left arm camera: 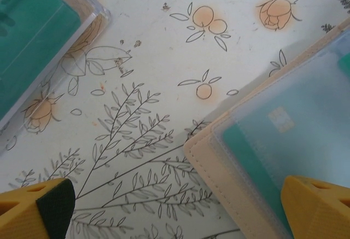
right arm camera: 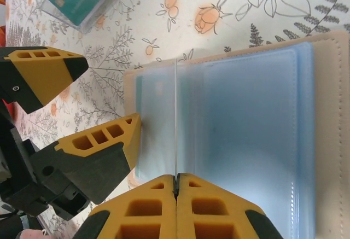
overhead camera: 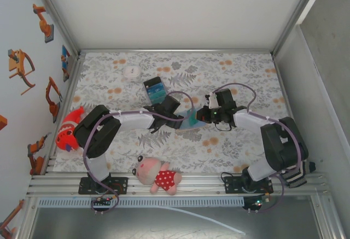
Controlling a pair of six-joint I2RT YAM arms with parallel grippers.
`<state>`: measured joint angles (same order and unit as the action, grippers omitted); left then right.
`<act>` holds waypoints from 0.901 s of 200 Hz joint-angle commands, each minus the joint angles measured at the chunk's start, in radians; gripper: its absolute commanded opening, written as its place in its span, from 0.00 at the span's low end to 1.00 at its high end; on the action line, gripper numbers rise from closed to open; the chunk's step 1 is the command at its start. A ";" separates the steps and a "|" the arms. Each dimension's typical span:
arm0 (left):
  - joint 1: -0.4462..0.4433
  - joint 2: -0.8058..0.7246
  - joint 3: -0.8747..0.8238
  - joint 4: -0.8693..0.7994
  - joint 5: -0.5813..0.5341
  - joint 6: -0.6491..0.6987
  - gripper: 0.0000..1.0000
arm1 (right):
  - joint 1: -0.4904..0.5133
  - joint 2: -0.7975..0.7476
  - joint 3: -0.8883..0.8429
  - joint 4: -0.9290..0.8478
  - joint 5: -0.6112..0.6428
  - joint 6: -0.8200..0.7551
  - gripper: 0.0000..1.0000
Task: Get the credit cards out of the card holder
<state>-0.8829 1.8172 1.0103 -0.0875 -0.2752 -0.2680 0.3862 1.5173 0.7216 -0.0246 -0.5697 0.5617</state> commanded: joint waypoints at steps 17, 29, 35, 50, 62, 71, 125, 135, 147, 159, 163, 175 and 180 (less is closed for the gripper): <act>0.002 -0.109 -0.003 -0.043 -0.011 0.037 0.97 | -0.004 -0.093 0.030 -0.053 0.026 -0.079 0.00; 0.004 -0.136 -0.001 -0.037 -0.015 0.038 0.97 | -0.003 -0.119 0.032 -0.053 0.028 -0.095 0.00; 0.003 -0.150 -0.002 -0.034 -0.020 0.038 0.97 | -0.003 -0.130 0.032 -0.055 0.031 -0.103 0.00; 0.005 -0.185 -0.007 -0.026 -0.037 0.038 0.97 | -0.001 -0.166 0.032 -0.057 0.038 -0.123 0.00; 0.011 -0.219 -0.015 -0.019 -0.044 0.036 0.97 | 0.000 -0.189 0.033 -0.061 0.038 -0.141 0.00; 0.017 -0.248 -0.023 -0.011 -0.048 0.038 0.97 | 0.002 -0.204 0.033 -0.064 0.037 -0.155 0.00; 0.104 -0.459 -0.125 0.073 0.003 0.035 0.97 | 0.012 -0.250 0.053 -0.069 0.001 -0.212 0.00; 0.128 -0.505 -0.153 0.102 0.038 0.037 0.97 | 0.016 -0.253 0.058 -0.069 -0.010 -0.224 0.00; 0.159 -0.553 -0.186 0.143 0.099 0.045 0.97 | 0.024 -0.253 0.067 -0.073 -0.025 -0.241 0.00; 0.187 -0.589 -0.212 0.175 0.164 0.061 0.97 | 0.032 -0.253 0.080 -0.086 -0.039 -0.265 0.00; 0.195 -0.601 -0.219 0.185 0.193 0.070 0.97 | 0.036 -0.251 0.087 -0.093 -0.043 -0.276 0.00; 0.216 -0.623 -0.231 0.201 0.267 0.099 0.97 | 0.047 -0.245 0.109 -0.125 -0.051 -0.312 0.00; 0.224 -0.628 -0.233 0.203 0.298 0.114 0.98 | 0.048 -0.242 0.120 -0.142 -0.055 -0.330 0.00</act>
<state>-0.6903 1.2320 0.8047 0.0387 -0.1581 -0.2260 0.4141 1.2861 0.7769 -0.1127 -0.5838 0.3271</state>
